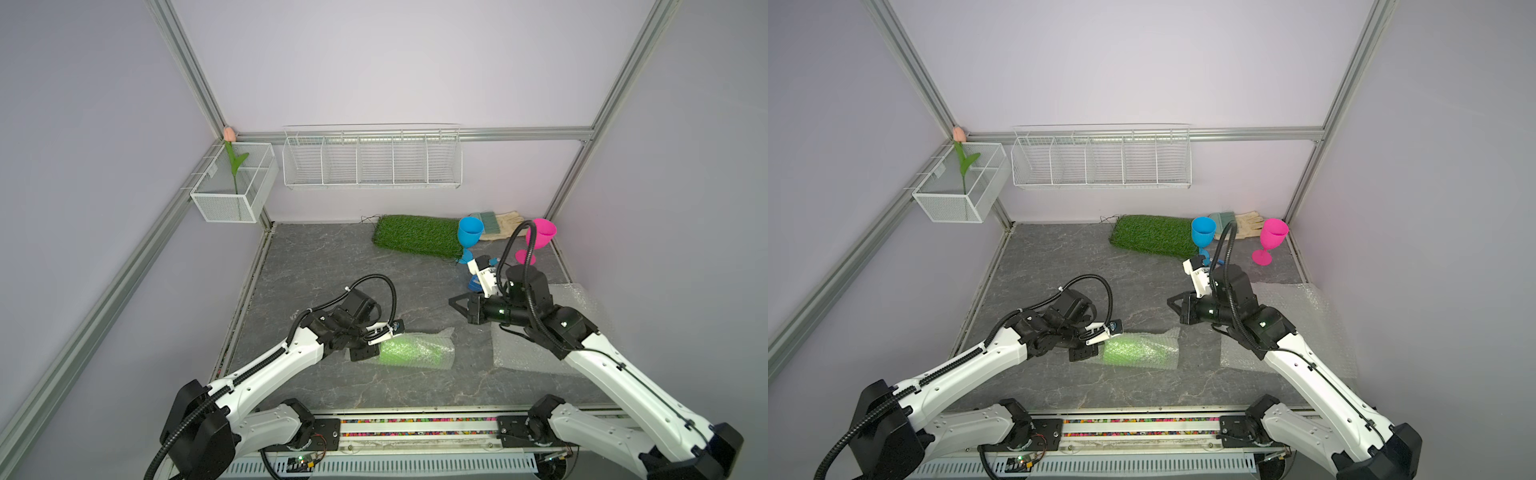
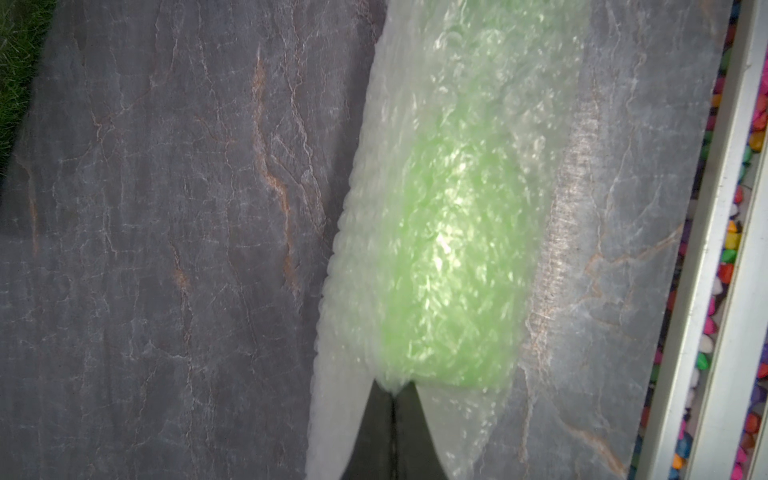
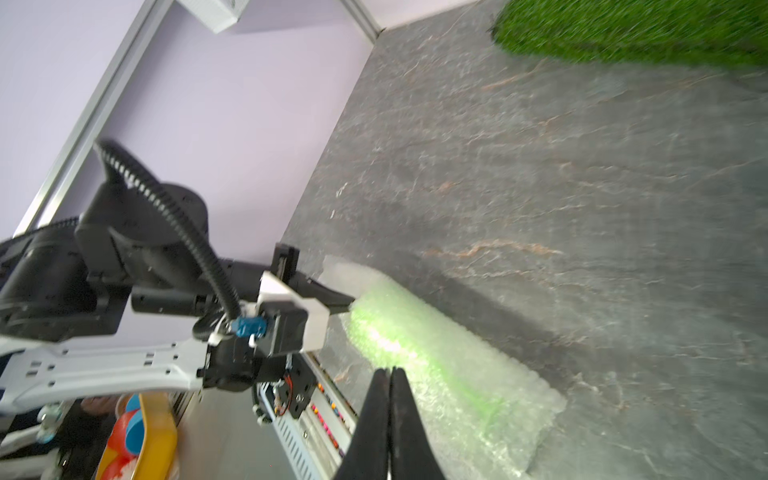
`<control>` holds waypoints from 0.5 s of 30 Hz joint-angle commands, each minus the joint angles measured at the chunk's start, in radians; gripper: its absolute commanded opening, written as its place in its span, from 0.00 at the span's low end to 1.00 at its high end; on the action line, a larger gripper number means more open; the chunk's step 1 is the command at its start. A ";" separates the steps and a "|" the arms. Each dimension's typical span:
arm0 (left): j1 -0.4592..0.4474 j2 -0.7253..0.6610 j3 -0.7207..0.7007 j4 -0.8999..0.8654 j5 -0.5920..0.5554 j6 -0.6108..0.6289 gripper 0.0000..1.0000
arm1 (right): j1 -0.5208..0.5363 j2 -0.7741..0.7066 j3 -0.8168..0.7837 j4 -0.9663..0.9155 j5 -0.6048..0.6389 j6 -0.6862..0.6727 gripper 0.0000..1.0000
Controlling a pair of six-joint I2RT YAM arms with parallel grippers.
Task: Wrap wine glasses in bubble wrap
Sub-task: Stick the tape on the bubble wrap.
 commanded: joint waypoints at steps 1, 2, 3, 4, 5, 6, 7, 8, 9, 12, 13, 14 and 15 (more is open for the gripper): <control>-0.005 -0.023 -0.014 0.025 0.026 0.006 0.00 | 0.083 -0.024 -0.072 0.076 -0.006 0.028 0.07; -0.006 -0.026 -0.015 0.029 0.028 0.008 0.00 | 0.109 -0.027 -0.087 0.100 -0.008 0.029 0.07; -0.006 -0.032 -0.018 0.032 0.031 0.009 0.00 | 0.137 -0.025 -0.103 0.117 -0.008 0.027 0.07; -0.006 -0.039 -0.023 0.036 0.032 0.012 0.00 | 0.165 -0.022 -0.119 0.142 -0.014 0.024 0.07; -0.006 -0.044 -0.027 0.040 0.032 0.014 0.00 | 0.190 -0.018 -0.134 0.163 -0.017 0.019 0.07; -0.006 -0.052 -0.033 0.045 0.032 0.016 0.00 | 0.217 -0.013 -0.149 0.186 -0.019 0.012 0.07; -0.006 -0.060 -0.038 0.051 0.033 0.019 0.00 | 0.242 -0.006 -0.164 0.210 -0.020 0.007 0.07; -0.006 -0.067 -0.040 0.055 0.034 0.021 0.00 | 0.262 0.001 -0.179 0.239 -0.024 0.002 0.07; -0.007 -0.075 -0.046 0.059 0.036 0.026 0.00 | 0.284 0.009 -0.196 0.277 -0.036 -0.004 0.07; -0.007 -0.096 -0.059 0.074 0.042 0.028 0.00 | 0.333 0.045 -0.235 0.390 -0.080 -0.016 0.07; -0.007 -0.103 -0.064 0.078 0.046 0.028 0.00 | 0.351 0.059 -0.244 0.429 -0.097 -0.026 0.07; -0.007 -0.108 -0.067 0.081 0.050 0.030 0.00 | 0.368 0.071 -0.252 0.462 -0.099 -0.036 0.07; -0.009 -0.113 -0.069 0.084 0.054 0.029 0.00 | 0.384 0.083 -0.262 0.499 -0.109 -0.052 0.07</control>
